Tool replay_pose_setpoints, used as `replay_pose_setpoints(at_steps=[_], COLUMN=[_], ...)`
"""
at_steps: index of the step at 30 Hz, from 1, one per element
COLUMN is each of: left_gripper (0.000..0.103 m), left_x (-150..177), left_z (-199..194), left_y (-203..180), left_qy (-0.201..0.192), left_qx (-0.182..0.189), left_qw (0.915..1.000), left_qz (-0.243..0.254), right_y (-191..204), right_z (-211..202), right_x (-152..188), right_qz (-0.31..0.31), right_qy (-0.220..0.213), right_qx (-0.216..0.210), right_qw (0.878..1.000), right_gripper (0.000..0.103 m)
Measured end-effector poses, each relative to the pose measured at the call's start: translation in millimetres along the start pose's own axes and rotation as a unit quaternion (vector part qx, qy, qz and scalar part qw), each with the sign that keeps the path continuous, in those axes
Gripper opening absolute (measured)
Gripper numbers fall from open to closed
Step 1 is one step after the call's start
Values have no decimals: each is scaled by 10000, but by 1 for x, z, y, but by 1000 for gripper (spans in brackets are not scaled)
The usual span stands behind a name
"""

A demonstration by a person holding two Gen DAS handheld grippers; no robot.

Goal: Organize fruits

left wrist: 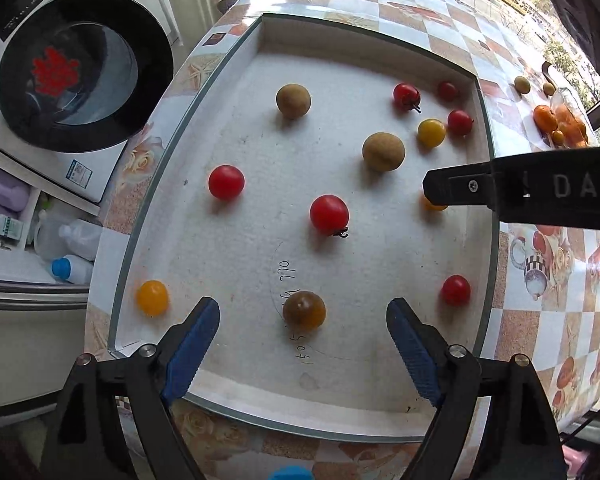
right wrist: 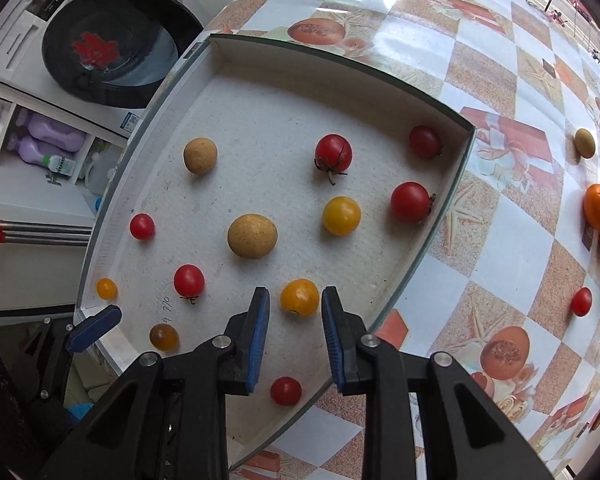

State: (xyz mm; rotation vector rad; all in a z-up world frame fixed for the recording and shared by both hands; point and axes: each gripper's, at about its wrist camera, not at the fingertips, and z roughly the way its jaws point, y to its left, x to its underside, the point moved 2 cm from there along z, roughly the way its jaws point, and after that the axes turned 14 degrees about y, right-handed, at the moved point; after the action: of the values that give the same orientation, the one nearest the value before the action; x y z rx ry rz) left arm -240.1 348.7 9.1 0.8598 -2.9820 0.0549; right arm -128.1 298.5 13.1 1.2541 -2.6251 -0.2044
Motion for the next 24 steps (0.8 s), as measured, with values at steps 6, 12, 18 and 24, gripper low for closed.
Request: replay_pose_setpoints(at_steps=[6,12,18,24], left_gripper=[103,103,103,103], left_x=[3,9,18,32], left_z=[-6,-28,-43,-61], left_y=[2,3,2,-3], left_qy=[67,-78,29,80], left_qx=[-260,-329,-613,-570], left_qw=[9996,9994,9981,9982], left_qz=[-45,-82,22,175], right_y=[1,-2,4,11], right_z=[-24,-41,-58,-76], right_x=[22,43,61,81], right_qz=[48,164,76,25], right_qy=[-119,-167,-78,-155], right_qx=[66,350,708,870], right_qw=[9999,9991,9974,9961], right_gripper=[80,95,103,103])
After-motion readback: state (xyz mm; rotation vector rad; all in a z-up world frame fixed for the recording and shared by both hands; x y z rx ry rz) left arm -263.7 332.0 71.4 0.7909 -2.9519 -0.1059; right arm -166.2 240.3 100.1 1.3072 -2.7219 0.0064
